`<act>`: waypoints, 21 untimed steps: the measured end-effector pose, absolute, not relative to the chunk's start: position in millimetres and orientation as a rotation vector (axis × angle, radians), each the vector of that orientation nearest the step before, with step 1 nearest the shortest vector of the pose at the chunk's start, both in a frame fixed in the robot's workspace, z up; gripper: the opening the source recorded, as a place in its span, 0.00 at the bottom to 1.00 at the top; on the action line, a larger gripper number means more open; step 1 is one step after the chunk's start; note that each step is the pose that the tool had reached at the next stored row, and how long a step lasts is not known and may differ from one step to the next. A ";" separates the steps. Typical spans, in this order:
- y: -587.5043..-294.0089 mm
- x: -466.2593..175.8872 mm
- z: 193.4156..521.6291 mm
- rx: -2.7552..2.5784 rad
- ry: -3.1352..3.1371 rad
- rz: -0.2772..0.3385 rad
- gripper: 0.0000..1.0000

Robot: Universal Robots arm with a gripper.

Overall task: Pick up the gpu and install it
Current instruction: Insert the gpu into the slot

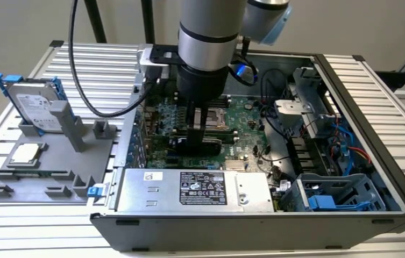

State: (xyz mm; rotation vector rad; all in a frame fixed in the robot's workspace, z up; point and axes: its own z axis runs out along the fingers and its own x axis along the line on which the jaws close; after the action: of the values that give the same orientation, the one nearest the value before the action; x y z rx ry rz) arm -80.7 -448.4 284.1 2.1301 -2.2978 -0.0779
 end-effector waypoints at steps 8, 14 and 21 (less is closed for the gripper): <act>-448.4 -80.7 319.9 2.130 -2.298 -0.078 1.00; -448.4 -79.4 320.4 2.128 -2.296 -0.074 1.00; -448.3 -77.9 320.3 2.129 -2.296 -0.075 0.00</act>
State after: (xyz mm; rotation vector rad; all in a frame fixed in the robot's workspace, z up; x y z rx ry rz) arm -77.9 -448.3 320.3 2.1286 -2.2961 -0.0745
